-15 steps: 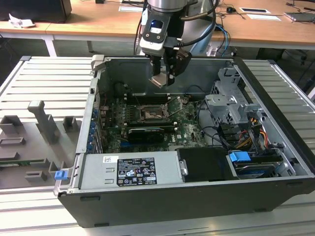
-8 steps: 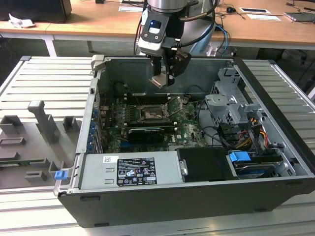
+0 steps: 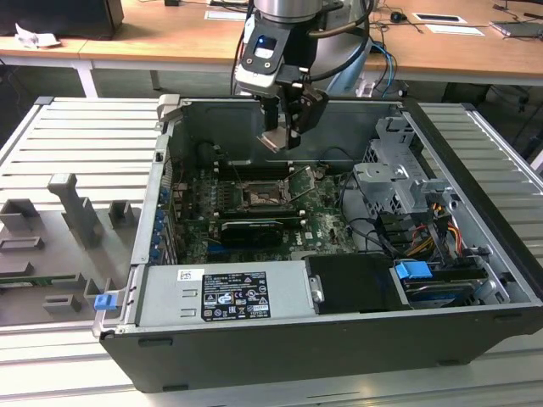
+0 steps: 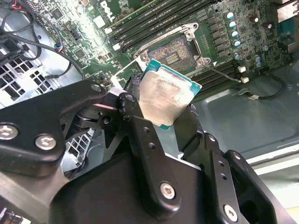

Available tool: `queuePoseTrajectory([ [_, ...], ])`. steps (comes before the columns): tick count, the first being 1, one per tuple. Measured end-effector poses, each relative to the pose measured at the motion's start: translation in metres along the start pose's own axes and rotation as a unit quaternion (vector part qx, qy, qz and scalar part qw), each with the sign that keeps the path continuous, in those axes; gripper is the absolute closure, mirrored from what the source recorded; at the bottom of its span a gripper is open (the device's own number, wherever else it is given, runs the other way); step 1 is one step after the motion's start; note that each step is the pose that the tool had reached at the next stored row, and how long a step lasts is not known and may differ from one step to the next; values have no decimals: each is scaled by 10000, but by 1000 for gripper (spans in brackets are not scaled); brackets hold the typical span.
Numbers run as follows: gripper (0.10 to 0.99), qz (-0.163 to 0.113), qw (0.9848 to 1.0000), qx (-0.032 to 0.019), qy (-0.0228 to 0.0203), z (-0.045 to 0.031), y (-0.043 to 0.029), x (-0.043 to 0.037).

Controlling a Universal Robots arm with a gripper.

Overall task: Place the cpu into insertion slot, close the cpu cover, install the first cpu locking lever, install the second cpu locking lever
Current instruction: 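Place the cpu into insertion slot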

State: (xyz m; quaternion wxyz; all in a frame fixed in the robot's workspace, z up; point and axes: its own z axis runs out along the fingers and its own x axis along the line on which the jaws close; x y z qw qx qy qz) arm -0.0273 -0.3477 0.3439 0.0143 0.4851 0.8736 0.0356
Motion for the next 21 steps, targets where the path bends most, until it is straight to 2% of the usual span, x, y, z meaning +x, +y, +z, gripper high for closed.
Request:
queuePoseTrajectory([
  [2, 557, 72, 10000, -1, -6, 4, 0, 0],
  [6, 557, 448, 9990, -3, -36, 20, -2, 0],
  [10, 557, 778, 9970, -6, -61, 31, -2, 0],
  [13, 557, 855, 9963, -7, -67, 43, -3, 0],
  [21, 557, 877, 9961, -7, -69, 84, -7, -1],
])
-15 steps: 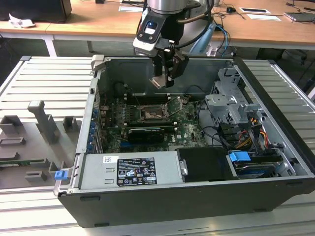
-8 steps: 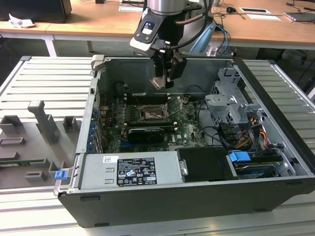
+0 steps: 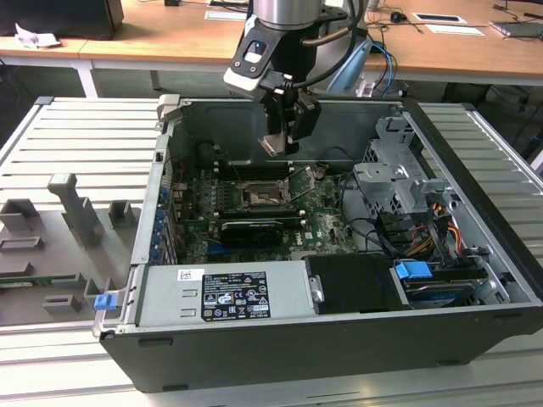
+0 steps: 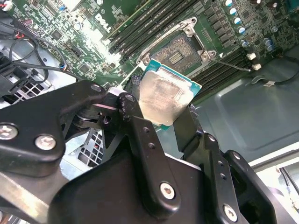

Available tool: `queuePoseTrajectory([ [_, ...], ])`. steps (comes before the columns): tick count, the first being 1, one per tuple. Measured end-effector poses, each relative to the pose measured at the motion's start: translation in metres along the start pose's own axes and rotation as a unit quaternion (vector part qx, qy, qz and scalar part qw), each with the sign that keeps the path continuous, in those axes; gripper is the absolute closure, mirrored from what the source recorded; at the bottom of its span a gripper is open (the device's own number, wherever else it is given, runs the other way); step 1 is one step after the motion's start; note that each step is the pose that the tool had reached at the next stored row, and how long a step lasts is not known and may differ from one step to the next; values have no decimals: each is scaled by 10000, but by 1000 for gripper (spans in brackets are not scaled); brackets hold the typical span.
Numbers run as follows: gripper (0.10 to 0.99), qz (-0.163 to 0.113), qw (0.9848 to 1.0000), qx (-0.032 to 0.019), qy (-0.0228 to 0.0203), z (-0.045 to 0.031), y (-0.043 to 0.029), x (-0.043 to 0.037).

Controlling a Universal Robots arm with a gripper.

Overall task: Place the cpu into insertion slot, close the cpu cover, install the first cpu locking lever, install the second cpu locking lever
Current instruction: 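Place the cpu into insertion slot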

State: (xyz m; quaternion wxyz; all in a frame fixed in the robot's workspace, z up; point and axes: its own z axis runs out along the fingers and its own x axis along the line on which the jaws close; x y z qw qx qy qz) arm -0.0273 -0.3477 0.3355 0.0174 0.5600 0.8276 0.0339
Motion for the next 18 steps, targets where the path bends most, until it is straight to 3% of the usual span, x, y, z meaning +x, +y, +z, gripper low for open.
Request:
queuePoseTrajectory([
  [18, 557, 4, 10000, 0, 0, 91, -7, -1],
])
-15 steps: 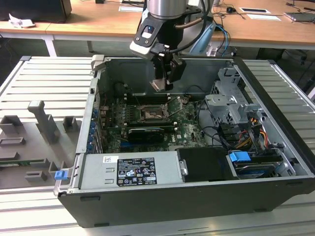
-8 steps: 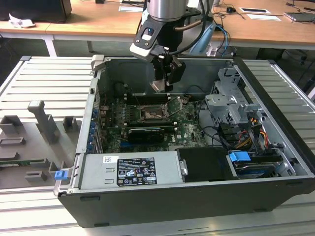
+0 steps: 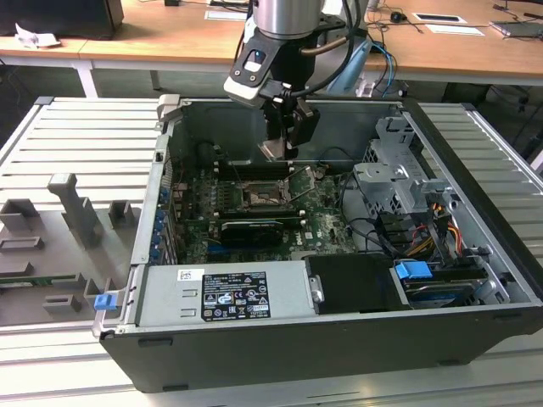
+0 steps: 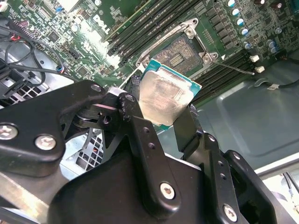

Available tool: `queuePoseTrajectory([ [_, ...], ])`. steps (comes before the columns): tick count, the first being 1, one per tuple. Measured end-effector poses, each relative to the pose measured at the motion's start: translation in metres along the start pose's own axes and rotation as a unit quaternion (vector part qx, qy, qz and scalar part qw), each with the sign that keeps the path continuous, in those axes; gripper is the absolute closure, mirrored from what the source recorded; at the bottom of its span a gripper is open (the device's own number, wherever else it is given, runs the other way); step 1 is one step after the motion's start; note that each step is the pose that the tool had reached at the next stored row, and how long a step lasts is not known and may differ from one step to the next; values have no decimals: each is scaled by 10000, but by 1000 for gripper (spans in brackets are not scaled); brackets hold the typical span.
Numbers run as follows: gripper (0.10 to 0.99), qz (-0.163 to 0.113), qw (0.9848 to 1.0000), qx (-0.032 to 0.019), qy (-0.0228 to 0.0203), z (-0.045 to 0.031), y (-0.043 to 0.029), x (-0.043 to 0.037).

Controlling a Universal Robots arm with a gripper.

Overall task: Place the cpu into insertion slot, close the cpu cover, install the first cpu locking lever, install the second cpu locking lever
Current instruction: 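Place the cpu into insertion slot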

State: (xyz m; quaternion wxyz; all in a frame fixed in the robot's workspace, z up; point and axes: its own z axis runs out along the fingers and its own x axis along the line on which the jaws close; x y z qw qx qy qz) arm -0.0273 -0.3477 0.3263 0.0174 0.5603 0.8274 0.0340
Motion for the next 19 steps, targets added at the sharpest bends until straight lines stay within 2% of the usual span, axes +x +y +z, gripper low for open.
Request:
queuePoseTrajectory([
  [14, 557, 70, 10000, -1, -6, 37, -3, 0],
  [16, 557, 133, 9999, -2, -10, 39, -3, 0],
  [19, 557, 467, 9989, -5, -35, 44, -3, 0],
])
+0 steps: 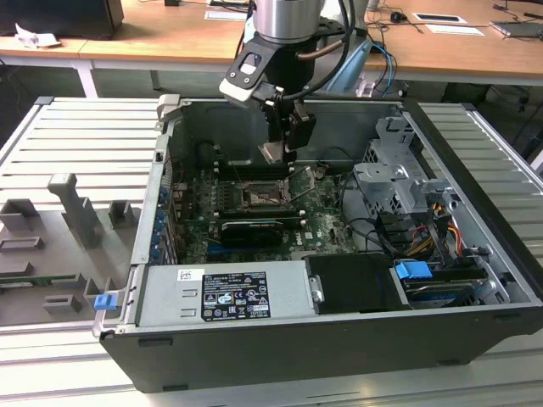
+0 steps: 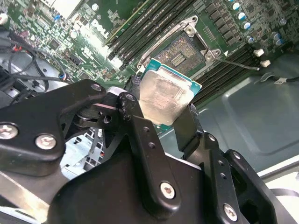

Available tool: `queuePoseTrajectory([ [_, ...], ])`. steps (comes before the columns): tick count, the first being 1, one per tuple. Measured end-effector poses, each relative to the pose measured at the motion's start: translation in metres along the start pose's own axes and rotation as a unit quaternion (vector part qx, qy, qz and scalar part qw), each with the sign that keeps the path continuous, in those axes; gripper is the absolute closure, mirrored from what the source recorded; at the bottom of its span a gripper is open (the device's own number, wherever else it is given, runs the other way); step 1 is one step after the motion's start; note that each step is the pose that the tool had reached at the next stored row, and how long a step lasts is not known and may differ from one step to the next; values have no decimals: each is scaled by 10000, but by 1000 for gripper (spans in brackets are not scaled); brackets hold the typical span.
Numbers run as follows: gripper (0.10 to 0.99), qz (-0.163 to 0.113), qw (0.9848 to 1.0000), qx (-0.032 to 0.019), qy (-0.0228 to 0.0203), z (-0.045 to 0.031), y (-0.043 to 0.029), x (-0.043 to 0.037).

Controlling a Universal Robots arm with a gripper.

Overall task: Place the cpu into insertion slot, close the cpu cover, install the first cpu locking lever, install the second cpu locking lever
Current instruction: 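Place the cpu into insertion slot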

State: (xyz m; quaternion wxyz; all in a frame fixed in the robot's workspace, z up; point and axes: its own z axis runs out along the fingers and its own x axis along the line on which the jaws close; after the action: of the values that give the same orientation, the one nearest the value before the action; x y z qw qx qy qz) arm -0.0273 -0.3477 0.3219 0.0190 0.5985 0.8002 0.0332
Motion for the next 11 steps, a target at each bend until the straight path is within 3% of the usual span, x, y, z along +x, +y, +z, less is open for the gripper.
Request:
queuePoseTrajectory([
  [3, 557, 200, 9998, -1, -16, 5, 0, 0],
  [11, 557, 232, 9997, 2, -16, 48, -3, -1],
])
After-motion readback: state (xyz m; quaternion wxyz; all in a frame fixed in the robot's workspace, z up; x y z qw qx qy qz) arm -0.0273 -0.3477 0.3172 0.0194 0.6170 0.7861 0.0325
